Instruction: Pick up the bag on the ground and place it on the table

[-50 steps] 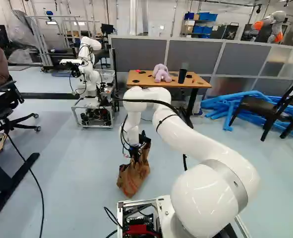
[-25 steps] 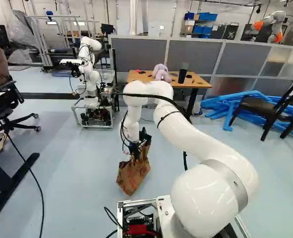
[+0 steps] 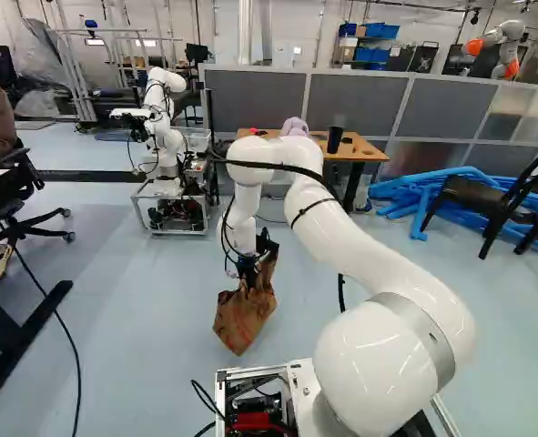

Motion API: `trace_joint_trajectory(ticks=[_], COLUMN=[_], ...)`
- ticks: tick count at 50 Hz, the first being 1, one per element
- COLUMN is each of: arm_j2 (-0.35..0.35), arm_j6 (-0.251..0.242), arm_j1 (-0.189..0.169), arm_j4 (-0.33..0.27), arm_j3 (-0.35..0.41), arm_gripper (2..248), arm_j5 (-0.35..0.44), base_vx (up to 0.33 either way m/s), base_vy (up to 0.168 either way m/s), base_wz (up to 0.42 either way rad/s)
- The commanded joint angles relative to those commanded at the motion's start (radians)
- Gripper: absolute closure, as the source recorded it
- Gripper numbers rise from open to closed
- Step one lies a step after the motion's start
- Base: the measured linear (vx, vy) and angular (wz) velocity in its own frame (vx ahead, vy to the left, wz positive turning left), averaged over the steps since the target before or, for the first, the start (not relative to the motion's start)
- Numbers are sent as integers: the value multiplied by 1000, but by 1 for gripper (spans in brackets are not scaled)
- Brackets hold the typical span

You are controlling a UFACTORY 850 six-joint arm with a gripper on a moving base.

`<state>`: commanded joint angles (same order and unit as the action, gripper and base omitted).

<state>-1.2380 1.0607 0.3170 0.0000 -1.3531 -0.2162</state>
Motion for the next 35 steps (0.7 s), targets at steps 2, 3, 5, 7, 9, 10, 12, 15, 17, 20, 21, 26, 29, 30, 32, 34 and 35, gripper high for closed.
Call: trace_joint_trajectory(ticks=[2, 3, 5, 7, 9, 10, 12, 15, 17, 20, 21, 26, 29, 30, 32, 34, 35], arm_j2=[8, 11, 19, 27, 35, 38, 46, 58, 65, 77, 81, 100, 112, 116, 123, 131, 135], arm_j6=[0, 0, 0, 0, 0, 0, 0, 0, 0, 0, 0, 0, 0, 0, 0, 0, 0], arm_j1=[0, 0, 0, 0, 0, 0, 0, 0, 0, 0, 0, 0, 0, 0, 0, 0, 0], arm_j4=[0, 0, 0, 0, 0, 0, 0, 0, 0, 0, 0, 0, 0, 0, 0, 0, 0], arm_j3=[6, 9, 16, 22, 28, 31, 37, 46, 52, 61, 64, 79, 88, 91, 97, 103, 106], arm_gripper=[229, 229, 229, 229, 229, 229, 229, 229, 229, 229, 229, 229, 229, 229, 229, 229, 229], arm_j5=[0, 0, 0, 0, 0, 0, 0, 0, 0, 0, 0, 0, 0, 0, 0, 0, 0], base_vx=[0, 0, 0, 0, 0, 0, 0, 0, 0, 0, 0, 0, 0, 0, 0, 0, 0], base_vy=[0, 0, 0, 0, 0, 0, 0, 0, 0, 0, 0, 0, 0, 0, 0, 0, 0], base_wz=[0, 0, 0, 0, 0, 0, 0, 0, 0, 0, 0, 0, 0, 0, 0, 0, 0])
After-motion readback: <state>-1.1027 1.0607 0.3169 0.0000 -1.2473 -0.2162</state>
